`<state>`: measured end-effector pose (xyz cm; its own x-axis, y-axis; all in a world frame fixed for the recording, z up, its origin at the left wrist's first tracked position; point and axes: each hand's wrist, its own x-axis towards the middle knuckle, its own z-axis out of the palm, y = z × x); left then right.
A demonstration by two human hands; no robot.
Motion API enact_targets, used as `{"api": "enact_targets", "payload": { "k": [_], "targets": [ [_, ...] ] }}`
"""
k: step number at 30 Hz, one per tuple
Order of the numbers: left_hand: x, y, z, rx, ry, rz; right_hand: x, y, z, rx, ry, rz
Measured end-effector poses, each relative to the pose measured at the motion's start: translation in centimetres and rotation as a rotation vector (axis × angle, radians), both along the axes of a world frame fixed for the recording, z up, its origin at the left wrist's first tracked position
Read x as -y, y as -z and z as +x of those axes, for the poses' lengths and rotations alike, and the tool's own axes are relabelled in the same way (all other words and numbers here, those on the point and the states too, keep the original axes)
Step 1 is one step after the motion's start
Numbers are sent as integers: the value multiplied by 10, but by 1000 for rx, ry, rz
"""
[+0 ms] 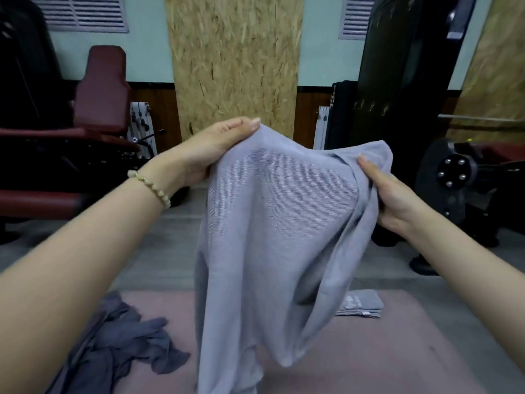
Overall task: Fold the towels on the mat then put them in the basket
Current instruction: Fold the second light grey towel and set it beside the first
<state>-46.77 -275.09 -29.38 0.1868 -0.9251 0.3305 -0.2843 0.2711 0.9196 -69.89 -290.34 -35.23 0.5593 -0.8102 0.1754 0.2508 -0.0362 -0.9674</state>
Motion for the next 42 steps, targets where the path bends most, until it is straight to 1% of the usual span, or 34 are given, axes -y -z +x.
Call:
{"api": "enact_targets", "payload": {
  "k": [2,5,9,11,14,16,18,21,24,27,29,30,32,34,36,38,40,41,42],
  "targets": [
    [14,20,6,7,-48,74,4,12,-2,-40,8,19],
    [38,83,18,1,-139,211,14,52,-3,-141,8,94],
    [74,190,23,16,-156,407,39,137,-9,-311,4,238],
    [92,243,21,-11,-145,483,51,183,-12,-384,17,328],
    [127,317,24,8,-128,583,74,251,-15,-460,18,451],
    [153,357,27,-20,-123,618,92,290,-15,-479,27,527],
    [184,389,28,-57,-128,604,116,325,-12,-495,43,579],
    [238,432,34,-22,-151,577,162,371,-1,-500,66,609],
    [295,480,46,15,-226,537,216,421,16,-488,158,583],
    [339,527,57,74,-361,481,262,479,23,-497,353,493],
    [355,568,60,82,-410,525,269,521,14,-539,461,434],
    [358,591,58,158,-410,590,264,544,5,-603,481,407],
    [357,639,44,316,-327,675,242,591,-20,-752,475,352],
    [348,675,16,401,-177,660,215,622,-42,-874,428,326],
    [335,700,-17,486,-55,649,194,636,-54,-938,404,286],
    [324,718,-46,566,-49,629,176,636,-56,-1036,373,218],
    [316,728,-65,634,-103,584,157,639,-50,-1218,288,101],
    [313,730,-70,650,-114,563,148,640,-45,-1292,239,46],
    [310,731,-73,655,-118,543,139,640,-40,-1321,210,13]
  ]
}}
